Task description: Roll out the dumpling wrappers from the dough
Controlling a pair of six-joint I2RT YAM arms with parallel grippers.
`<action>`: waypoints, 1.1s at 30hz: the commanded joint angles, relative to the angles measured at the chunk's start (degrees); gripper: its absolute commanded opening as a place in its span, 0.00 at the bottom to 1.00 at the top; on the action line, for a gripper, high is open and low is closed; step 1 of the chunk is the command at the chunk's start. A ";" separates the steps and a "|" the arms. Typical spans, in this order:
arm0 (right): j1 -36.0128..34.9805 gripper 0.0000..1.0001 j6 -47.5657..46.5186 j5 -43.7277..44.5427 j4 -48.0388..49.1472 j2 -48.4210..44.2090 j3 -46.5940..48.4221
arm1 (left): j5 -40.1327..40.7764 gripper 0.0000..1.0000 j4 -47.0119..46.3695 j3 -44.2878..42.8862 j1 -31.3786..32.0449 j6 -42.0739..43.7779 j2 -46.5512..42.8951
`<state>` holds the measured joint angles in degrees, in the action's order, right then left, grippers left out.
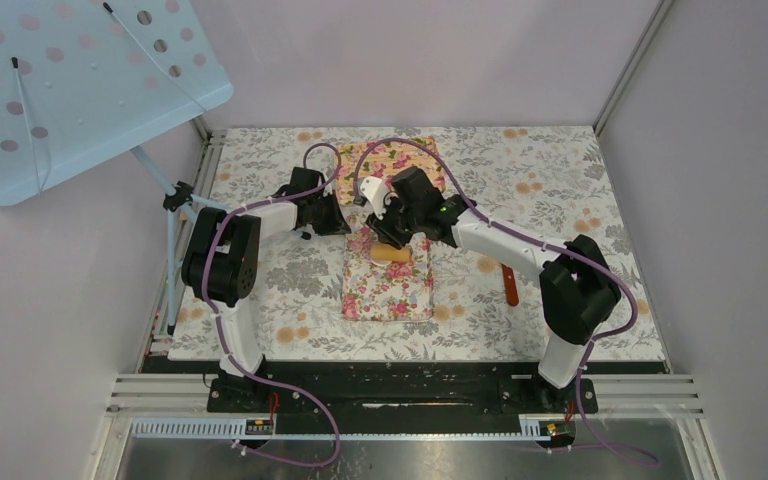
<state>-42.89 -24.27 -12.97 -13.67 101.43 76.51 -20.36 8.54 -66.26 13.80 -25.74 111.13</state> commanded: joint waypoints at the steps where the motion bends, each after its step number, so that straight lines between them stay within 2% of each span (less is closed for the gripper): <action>1: 0.66 0.00 4.05 -2.77 1.03 -2.61 5.23 | -0.62 0.00 4.29 0.34 0.42 1.75 2.02; 10: 1.14 0.00 5.99 -0.29 3.83 1.73 6.37 | -0.73 0.00 4.36 0.30 0.44 1.78 2.14; 20: 1.95 0.00 -1.37 5.65 5.72 8.31 4.11 | -1.00 0.00 4.46 0.11 0.34 1.75 2.24; 26: 3.97 0.00 2.73 2.02 3.76 8.48 2.12 | -1.34 0.00 4.42 0.09 0.26 1.74 2.22; 33: 4.95 0.00 7.73 -0.70 -4.22 12.41 5.65 | -1.43 0.00 4.44 0.19 0.26 1.74 2.12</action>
<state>-39.66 -17.06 -17.58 -11.16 108.44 81.56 -20.36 8.49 -66.41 13.76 -25.78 111.26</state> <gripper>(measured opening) 0.383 0.024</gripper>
